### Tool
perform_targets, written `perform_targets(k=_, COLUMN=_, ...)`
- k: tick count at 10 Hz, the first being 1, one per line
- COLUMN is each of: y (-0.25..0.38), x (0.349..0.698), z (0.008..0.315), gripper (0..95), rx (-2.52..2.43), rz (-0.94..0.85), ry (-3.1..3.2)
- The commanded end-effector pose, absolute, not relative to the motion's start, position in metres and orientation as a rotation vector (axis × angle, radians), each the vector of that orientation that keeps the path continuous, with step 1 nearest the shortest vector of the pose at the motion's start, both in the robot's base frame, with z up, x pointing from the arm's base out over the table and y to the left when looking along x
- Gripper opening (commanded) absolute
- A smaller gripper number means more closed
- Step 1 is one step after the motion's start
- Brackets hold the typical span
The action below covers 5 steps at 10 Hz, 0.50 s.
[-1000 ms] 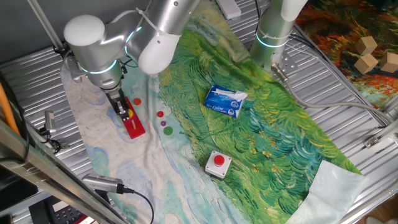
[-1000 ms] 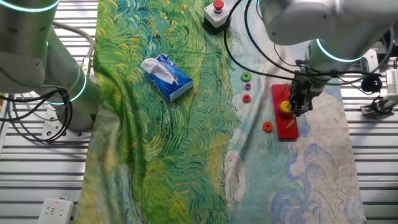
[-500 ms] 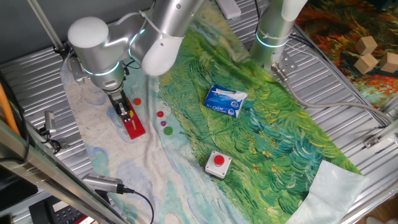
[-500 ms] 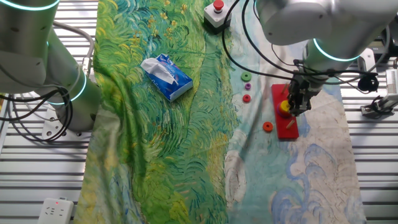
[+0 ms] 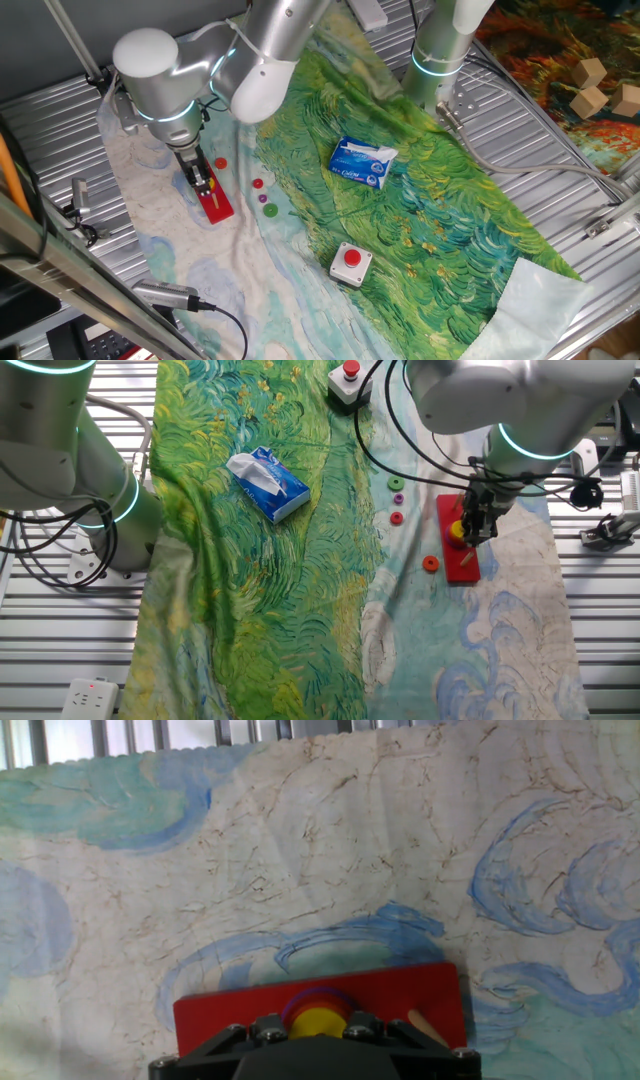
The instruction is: Take out one Hanoi block and throw it aside
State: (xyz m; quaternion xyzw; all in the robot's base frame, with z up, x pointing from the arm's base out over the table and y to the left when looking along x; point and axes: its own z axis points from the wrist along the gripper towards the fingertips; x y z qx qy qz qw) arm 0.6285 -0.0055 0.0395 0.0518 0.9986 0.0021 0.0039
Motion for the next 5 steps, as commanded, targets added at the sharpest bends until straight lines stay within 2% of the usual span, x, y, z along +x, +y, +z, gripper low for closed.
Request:
perform_targets(k=1, y=-0.0050, x=0.6288, z=0.0396, gripper=0.0, rx=0.169, rz=0.019, ry=3.131)
perform_targets(k=5, y=-0.0051, x=0.6294, z=0.0424, gripper=0.0, rx=0.155, rz=0.031, ry=3.132)
